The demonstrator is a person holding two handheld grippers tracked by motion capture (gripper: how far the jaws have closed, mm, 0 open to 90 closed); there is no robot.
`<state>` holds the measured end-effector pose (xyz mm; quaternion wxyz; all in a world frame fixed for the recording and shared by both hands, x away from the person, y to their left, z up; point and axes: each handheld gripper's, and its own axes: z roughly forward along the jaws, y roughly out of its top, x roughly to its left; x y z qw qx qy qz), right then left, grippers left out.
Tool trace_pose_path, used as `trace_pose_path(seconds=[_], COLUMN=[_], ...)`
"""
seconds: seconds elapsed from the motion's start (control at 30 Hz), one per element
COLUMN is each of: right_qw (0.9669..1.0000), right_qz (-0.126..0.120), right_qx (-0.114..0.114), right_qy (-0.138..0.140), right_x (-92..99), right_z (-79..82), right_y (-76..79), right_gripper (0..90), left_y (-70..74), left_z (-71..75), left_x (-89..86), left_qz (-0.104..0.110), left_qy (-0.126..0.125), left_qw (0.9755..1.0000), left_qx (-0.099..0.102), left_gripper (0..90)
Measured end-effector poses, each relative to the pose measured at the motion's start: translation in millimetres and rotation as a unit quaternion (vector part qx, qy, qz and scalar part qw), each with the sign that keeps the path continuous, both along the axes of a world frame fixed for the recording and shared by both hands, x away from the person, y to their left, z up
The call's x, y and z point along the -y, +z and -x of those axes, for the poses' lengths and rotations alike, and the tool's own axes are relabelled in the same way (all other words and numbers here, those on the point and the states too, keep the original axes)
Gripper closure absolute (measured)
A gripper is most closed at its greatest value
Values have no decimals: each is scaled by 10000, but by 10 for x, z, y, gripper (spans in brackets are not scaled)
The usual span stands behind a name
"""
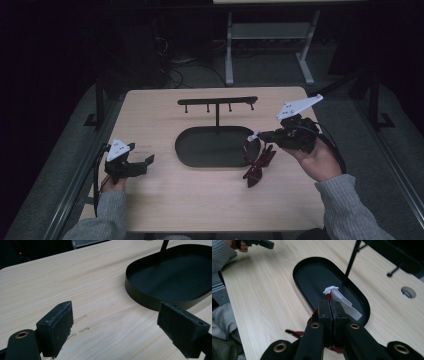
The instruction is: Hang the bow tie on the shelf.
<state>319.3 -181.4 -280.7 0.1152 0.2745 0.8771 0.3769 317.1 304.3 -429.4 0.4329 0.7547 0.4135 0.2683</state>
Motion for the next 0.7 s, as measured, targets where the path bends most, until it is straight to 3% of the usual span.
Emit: trace_pose_path(seconds=[0.7], right_qw=[9984], right_qz=[148], right_qx=[157], right_qy=[525], right_x=[-476], right_z=[-335], right_y=[320], right_gripper=[881], left_y=[6], left_z=[-9], left_x=[-13], left_qz=[70], left_qy=[43], left_qw=[10000], left_qx=[27], left_gripper=[130])
